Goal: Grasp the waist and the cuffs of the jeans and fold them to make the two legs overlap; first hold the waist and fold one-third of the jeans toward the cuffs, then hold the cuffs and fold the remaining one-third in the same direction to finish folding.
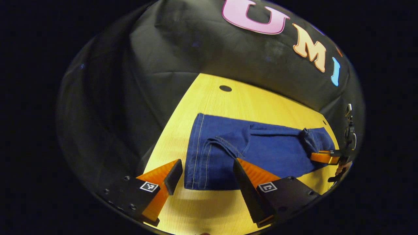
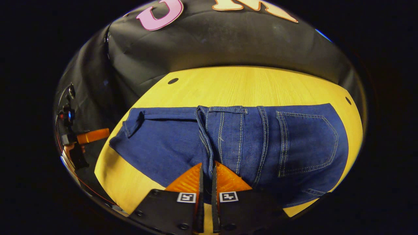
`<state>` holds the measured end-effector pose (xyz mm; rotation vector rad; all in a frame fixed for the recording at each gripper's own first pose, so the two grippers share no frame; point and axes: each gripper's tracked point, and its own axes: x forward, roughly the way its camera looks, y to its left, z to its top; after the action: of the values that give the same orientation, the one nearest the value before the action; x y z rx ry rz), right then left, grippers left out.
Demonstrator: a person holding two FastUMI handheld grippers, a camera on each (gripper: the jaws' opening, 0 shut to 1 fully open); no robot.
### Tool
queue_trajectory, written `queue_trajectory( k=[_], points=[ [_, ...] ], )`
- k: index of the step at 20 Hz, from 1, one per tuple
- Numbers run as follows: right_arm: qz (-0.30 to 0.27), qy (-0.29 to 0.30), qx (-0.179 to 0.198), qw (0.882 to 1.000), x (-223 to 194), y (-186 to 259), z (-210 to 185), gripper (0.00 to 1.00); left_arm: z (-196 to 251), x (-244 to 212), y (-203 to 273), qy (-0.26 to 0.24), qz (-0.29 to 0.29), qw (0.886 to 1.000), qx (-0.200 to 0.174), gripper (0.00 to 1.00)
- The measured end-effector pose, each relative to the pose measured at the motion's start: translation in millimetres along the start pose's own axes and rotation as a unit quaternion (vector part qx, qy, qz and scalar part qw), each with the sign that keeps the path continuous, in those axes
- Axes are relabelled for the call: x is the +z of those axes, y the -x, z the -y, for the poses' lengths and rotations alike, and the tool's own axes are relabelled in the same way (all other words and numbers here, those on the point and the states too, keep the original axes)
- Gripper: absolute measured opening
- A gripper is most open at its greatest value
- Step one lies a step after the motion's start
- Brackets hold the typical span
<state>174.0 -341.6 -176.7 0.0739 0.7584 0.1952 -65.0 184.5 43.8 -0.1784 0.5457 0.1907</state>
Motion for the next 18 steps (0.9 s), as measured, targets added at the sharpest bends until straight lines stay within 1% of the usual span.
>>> queue_trajectory(
  k=[1, 2, 3, 4, 6, 7, 8, 10, 11, 12, 13, 15, 16, 17, 18],
  points=[
    [-0.004, -0.015, 0.008, 1.000, -0.6, 3.6, -6.8, 0.27, -1.0, -5.6, 0.1, 0.003, -0.006, 1.000, 0.001, 0.95],
    [-0.005, -0.024, 0.013, 1.000, 0.5, 6.2, -9.6, 0.37, -2.7, -9.0, -0.9, 0.007, -0.009, 1.000, 0.002, 0.95],
    [-0.008, -0.036, 0.034, 0.999, 3.1, 9.1, -19.1, 0.40, -2.1, -11.0, -3.3, 0.012, -0.012, 1.000, 0.002, 0.95],
    [-0.003, -0.050, 0.054, 0.997, 8.0, 17.5, -32.8, 0.60, -3.5, -12.3, -5.1, 0.018, -0.014, 1.000, 0.002, 0.95],
    [0.017, -0.063, 0.056, 0.996, 20.1, 32.6, -36.0, 1.00, -7.5, -15.8, -5.9, 0.027, -0.020, 0.999, 0.005, 0.95],
    [0.028, -0.070, 0.056, 0.996, 26.9, 44.2, -36.2, 0.93, -9.5, -18.4, -8.4, 0.031, -0.023, 0.999, 0.007, 0.95],
    [0.040, -0.080, 0.055, 0.995, 35.0, 54.1, -33.8, 0.98, -10.3, -20.3, -9.7, 0.034, -0.025, 0.999, 0.010, 0.96],
    [0.060, -0.099, 0.049, 0.992, 48.3, 68.0, -23.7, 0.98, -12.0, -19.9, -8.6, 0.029, -0.025, 0.999, 0.013, 0.95],
    [0.071, -0.105, 0.039, 0.991, 53.8, 77.7, -14.9, 0.98, -11.6, -21.5, -8.4, 0.025, -0.025, 0.999, 0.015, 0.95],
    [0.083, -0.111, 0.022, 0.990, 58.8, 88.7, -3.5, 0.98, -12.6, -23.0, -9.2, 0.017, -0.026, 0.999, 0.016, 0.92],
    [0.096, -0.119, 0.007, 0.988, 64.2, 101.7, 7.3, 0.98, -12.2, -25.6, -10.8, 0.007, -0.030, 0.999, 0.020, 0.94],
    [0.117, -0.143, -0.013, 0.983, 70.1, 122.4, 25.0, 0.98, -11.0, -28.1, -12.2, -0.028, -0.038, 0.999, 0.028, 0.92],
    [0.126, -0.154, -0.021, 0.980, 72.1, 130.4, 35.1, 0.98, -11.8, -30.6, -13.0, -0.046, -0.040, 0.998, 0.033, 0.90],
    [0.131, -0.162, -0.032, 0.977, 72.0, 137.7, 45.9, 0.98, -8.8, -28.4, -14.1, -0.055, -0.034, 0.997, 0.032, 0.89],
    [0.134, -0.168, -0.044, 0.976, 71.8, 143.2, 54.2, 0.98, -9.3, -28.8, -15.5, -0.058, -0.034, 0.997, 0.031, 0.86]
  ],
)
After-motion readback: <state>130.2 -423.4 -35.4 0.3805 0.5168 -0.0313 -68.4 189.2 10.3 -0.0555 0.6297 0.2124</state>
